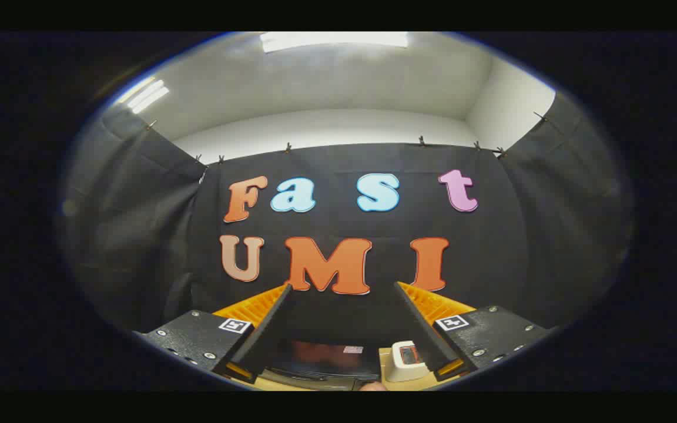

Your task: Open the toaster oven, put the food inside, and close the toaster oven door.

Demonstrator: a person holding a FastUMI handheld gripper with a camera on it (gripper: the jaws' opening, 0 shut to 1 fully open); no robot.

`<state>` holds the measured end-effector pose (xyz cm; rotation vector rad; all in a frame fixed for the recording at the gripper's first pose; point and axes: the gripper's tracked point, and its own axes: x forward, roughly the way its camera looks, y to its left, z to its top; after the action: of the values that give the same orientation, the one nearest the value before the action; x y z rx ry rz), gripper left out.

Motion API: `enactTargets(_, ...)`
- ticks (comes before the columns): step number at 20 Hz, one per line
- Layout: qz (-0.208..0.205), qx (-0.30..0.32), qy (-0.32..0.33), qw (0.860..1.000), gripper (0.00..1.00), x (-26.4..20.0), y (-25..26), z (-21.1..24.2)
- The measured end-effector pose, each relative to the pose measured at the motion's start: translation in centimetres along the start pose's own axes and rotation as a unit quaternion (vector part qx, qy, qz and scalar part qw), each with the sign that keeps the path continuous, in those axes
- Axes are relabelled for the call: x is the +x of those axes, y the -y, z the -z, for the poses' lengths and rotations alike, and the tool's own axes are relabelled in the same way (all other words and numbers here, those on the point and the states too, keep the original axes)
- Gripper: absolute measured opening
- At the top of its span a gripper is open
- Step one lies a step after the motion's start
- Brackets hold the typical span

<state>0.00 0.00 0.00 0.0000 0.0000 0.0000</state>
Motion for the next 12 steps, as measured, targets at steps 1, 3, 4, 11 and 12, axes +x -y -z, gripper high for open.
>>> enactTargets(1, 0.001, 0.0, 0.003, 1.0, 0.98, 0.2, -0.2, -0.4)
enactTargets(3, 0.002, 0.005, 0.005, 1.0, 0.98, 0.5, -0.6, -0.7)
enactTargets(4, 0.0, 0.009, 0.004, 1.0, 0.98, 0.6, -0.9, -0.7)
enactTargets(11, 0.009, 0.008, -0.022, 1.0, 0.98, 1.0, -1.5, 1.2)
enactTargets(12, 0.01, 0.009, -0.02, 1.0, 0.98, 1.1, -1.6, 1.2)
